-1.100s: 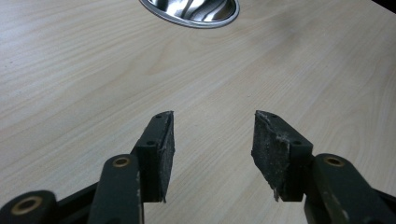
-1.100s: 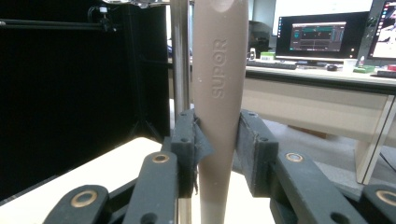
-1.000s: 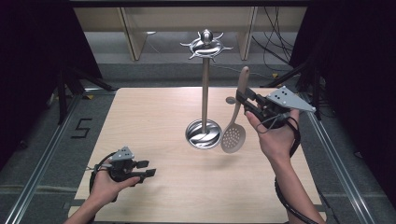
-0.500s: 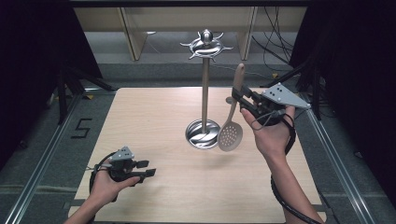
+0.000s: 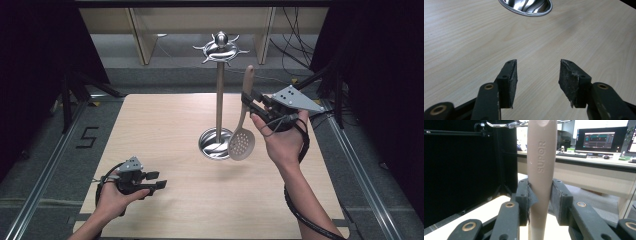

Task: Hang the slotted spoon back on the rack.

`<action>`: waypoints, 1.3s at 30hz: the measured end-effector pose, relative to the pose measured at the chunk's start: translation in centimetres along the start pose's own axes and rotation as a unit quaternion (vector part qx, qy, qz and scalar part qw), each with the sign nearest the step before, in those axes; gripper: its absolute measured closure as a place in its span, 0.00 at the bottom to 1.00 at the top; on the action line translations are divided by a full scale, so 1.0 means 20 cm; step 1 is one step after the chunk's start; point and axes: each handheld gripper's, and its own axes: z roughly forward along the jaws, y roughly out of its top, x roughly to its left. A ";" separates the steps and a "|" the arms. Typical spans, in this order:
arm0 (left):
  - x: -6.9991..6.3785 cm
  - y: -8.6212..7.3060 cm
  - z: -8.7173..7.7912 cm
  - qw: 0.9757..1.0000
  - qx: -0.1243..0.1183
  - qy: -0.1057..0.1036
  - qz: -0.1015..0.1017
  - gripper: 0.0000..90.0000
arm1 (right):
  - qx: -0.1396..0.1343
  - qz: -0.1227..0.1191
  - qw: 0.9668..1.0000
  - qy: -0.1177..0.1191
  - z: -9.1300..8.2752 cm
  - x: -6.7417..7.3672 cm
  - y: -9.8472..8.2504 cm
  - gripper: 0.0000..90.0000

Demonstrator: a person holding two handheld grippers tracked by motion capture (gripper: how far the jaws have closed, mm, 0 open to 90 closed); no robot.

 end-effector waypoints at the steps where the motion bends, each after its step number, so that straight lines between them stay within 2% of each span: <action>1: 0.00 0.00 0.00 1.000 0.000 0.000 0.000 0.53 | 0.001 -0.003 1.000 0.002 0.00 0.00 0.00 0.78; 9: 0.00 0.00 0.00 1.000 -0.002 0.000 -0.001 0.53 | -0.001 -0.005 1.000 0.008 0.02 0.03 0.01 0.78; 11: 0.00 0.00 0.00 1.000 -0.002 0.000 -0.001 0.53 | -0.005 -0.014 1.000 0.006 0.02 0.04 0.02 0.78; 13: 0.00 0.00 0.00 1.000 -0.001 0.000 0.000 0.53 | -0.001 -0.004 1.000 0.008 0.02 0.05 0.02 0.78; 19: 0.00 0.00 0.00 1.000 0.000 -0.001 0.000 0.53 | -0.002 -0.012 1.000 0.010 0.04 0.07 0.03 0.78; 39: 0.00 0.00 0.00 1.000 -0.003 0.002 0.001 0.53 | 0.008 -0.006 1.000 0.014 0.09 0.11 0.05 0.78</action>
